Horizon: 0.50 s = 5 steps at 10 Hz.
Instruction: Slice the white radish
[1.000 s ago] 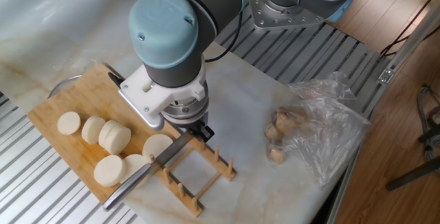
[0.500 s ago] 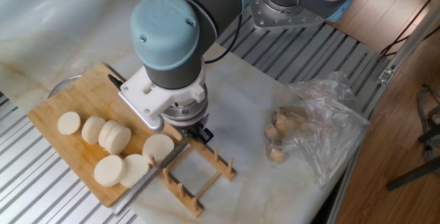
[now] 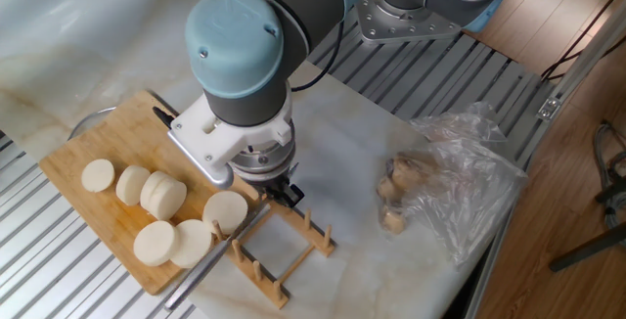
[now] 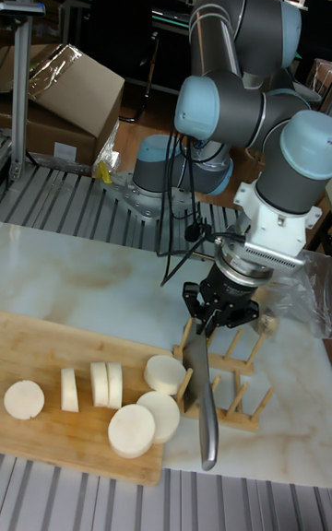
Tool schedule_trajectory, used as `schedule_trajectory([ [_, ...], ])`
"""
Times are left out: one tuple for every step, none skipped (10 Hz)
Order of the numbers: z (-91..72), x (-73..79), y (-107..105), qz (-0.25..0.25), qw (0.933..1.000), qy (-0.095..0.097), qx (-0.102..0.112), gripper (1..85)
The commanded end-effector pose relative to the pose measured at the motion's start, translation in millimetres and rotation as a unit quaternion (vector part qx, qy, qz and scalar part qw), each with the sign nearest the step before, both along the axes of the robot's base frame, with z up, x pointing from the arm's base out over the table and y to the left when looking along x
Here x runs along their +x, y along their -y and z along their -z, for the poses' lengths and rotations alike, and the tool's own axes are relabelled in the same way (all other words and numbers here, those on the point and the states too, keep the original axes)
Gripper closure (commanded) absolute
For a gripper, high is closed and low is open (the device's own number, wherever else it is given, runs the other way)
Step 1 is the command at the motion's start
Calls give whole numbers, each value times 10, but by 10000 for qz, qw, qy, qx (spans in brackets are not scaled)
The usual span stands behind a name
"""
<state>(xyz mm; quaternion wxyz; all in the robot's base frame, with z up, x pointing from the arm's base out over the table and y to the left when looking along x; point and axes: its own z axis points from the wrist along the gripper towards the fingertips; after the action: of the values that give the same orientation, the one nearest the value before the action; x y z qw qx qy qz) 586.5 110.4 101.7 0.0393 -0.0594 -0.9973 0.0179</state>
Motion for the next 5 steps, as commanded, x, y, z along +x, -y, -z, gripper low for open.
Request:
schedule_trajectory([
  [-323,112,-45,-44,9997,-16,234,653],
  [-486,180,16,-112,9996,-40,247,650],
  [-639,284,116,-158,9996,-26,236,647],
  [-773,492,287,-163,9995,188,194,680],
  [-853,594,454,40,9995,293,112,840],
])
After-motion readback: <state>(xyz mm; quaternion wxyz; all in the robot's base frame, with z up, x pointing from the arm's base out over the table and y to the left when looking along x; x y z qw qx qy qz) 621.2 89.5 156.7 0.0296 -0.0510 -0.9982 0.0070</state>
